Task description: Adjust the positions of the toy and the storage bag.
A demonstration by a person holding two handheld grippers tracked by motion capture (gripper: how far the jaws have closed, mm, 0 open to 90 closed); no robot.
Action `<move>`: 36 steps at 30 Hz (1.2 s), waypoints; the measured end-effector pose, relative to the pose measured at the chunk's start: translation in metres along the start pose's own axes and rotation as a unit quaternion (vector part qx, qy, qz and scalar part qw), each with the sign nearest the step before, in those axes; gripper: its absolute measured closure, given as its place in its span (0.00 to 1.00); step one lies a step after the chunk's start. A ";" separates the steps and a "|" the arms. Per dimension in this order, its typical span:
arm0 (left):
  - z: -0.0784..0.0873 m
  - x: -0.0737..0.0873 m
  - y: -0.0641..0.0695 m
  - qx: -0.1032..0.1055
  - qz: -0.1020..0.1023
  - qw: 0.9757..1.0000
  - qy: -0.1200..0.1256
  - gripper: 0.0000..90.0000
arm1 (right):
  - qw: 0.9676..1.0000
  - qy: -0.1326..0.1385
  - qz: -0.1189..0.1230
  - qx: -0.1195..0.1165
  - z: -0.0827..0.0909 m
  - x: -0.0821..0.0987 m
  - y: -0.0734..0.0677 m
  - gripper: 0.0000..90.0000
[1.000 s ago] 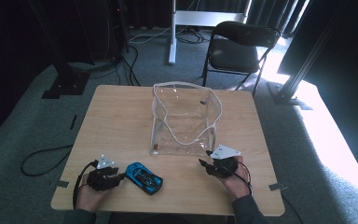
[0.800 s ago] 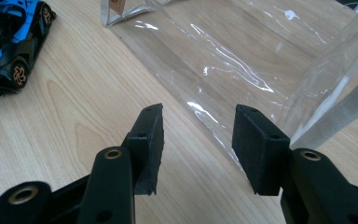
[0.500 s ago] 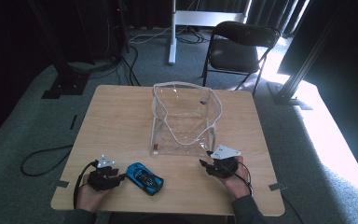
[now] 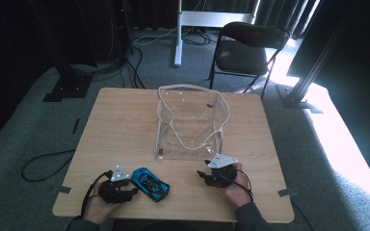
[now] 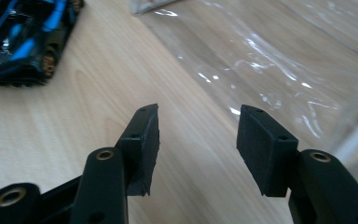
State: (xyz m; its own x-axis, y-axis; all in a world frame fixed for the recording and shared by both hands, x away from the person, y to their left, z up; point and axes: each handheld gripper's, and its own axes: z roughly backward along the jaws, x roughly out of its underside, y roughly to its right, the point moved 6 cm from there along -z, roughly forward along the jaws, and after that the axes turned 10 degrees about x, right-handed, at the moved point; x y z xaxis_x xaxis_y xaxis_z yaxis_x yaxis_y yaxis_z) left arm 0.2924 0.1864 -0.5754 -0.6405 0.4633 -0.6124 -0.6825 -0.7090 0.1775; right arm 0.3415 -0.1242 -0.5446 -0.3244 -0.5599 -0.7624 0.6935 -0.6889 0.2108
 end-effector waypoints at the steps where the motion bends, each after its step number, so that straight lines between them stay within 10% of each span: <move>1: 0.000 0.000 0.002 -0.004 -0.006 1.000 -0.007 0.53 | 1.000 -0.002 0.002 0.000 -0.001 0.000 -0.001 0.53; 15: 0.013 0.013 0.010 0.013 0.006 1.000 -0.011 0.67 | 1.000 -0.002 0.000 -0.002 0.002 0.003 -0.002 0.51; 36: -0.032 -0.023 0.061 0.113 -0.075 0.991 -0.016 0.73 | 1.000 -0.007 0.005 -0.015 -0.003 0.005 -0.007 0.51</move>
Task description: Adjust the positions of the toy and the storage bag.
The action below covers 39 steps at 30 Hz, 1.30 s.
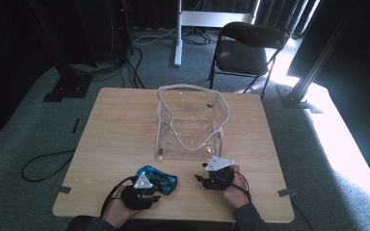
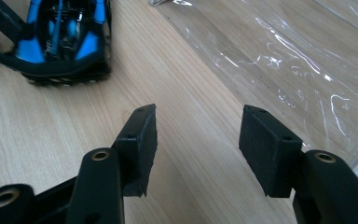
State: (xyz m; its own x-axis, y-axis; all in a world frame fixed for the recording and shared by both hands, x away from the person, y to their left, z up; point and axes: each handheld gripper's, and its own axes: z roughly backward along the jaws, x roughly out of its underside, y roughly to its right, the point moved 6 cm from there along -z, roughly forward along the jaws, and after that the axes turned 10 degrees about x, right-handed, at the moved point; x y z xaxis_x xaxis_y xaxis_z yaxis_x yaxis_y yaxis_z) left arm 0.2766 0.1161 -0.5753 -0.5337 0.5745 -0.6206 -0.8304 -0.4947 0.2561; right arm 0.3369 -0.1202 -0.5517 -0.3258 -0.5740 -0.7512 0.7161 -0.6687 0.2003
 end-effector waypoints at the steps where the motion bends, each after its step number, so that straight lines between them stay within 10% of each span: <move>1: -0.002 -0.002 -0.001 0.004 0.001 1.000 0.004 0.73 | 1.000 0.000 0.000 -0.001 0.000 0.000 0.000 0.51; 9: 0.020 -0.002 -0.001 -0.021 -0.004 0.999 0.033 0.67 | 1.000 -0.001 0.009 -0.019 -0.003 -0.003 -0.006 0.50; 17: 0.056 0.012 -0.050 -0.085 0.044 0.994 0.043 0.59 | 0.999 0.012 0.014 -0.051 -0.010 -0.012 -0.017 0.39; 28: 0.037 0.003 -0.052 -0.060 0.036 0.997 0.040 0.55 | 0.991 0.028 0.058 -0.116 -0.035 -0.033 -0.063 0.20; 39: 0.032 0.003 -0.053 -0.049 0.042 0.997 0.040 0.54 | 0.990 0.015 0.101 -0.100 -0.042 -0.028 -0.072 0.26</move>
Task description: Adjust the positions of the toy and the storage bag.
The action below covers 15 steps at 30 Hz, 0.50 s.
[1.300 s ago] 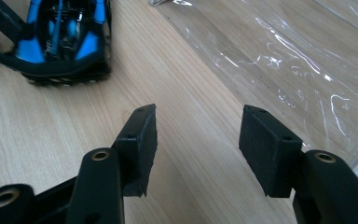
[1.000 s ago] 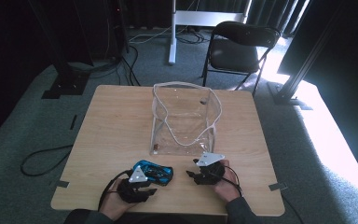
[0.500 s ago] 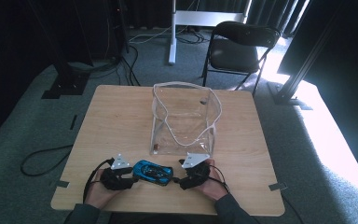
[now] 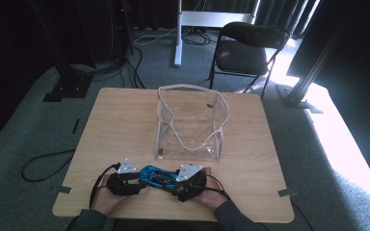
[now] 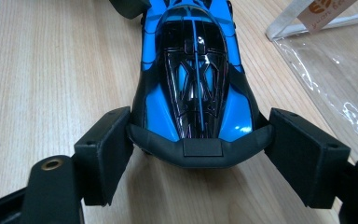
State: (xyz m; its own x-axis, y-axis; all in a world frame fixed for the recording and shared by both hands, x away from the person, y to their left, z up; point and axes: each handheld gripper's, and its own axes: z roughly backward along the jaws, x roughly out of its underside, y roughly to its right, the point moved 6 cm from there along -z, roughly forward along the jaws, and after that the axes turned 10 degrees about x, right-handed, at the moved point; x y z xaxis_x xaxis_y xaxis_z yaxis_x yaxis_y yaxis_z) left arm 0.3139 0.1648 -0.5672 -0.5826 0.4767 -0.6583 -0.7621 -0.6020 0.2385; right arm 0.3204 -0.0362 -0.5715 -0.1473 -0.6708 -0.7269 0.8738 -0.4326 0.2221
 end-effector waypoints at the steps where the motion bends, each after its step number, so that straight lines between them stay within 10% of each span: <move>1: -0.001 -0.001 0.001 0.004 -0.001 1.000 0.001 0.54 | 1.000 0.003 0.001 0.001 0.002 0.001 0.000 0.26; 15: -0.029 -0.014 0.020 0.029 -0.019 0.999 -0.021 0.53 | 0.999 0.013 -0.015 0.039 0.042 0.024 0.029 0.26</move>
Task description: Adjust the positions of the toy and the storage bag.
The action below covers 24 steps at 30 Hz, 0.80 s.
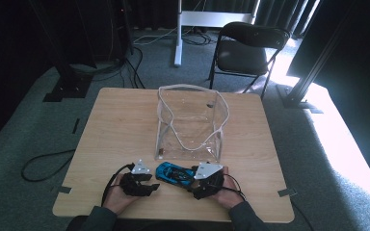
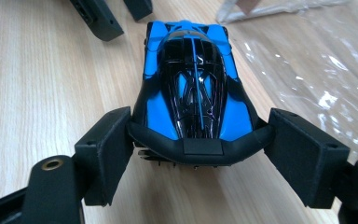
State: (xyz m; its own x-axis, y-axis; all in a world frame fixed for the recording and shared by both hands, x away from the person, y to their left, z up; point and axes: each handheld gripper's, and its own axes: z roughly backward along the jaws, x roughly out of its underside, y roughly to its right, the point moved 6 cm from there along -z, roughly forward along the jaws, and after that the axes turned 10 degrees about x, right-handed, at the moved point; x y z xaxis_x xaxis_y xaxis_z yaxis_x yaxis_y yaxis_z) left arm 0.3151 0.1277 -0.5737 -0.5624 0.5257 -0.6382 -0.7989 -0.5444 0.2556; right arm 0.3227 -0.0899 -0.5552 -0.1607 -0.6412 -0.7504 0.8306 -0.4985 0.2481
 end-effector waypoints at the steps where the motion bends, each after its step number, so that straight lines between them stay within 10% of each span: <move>1: -0.002 -0.001 0.001 0.001 -0.001 1.000 0.000 0.53 | 1.000 -0.001 -0.002 0.003 0.002 0.001 0.001 0.26; 16: -0.024 -0.022 -0.003 0.005 -0.021 1.000 0.008 0.53 | 1.000 -0.013 -0.026 0.009 0.034 0.031 0.032 0.27; 24: -0.027 -0.026 -0.016 -0.027 -0.046 0.998 0.025 0.48 | 0.999 -0.024 -0.038 0.018 0.046 0.051 0.040 0.26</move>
State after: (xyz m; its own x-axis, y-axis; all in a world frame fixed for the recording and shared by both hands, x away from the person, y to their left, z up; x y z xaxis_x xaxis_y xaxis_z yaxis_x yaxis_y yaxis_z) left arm 0.3479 0.1048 -0.5813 -0.4738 0.5423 -0.6938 -0.8337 -0.5300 0.1550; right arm 0.3231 -0.1690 -0.5558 -0.2484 -0.6283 -0.7372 0.7962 -0.5659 0.2140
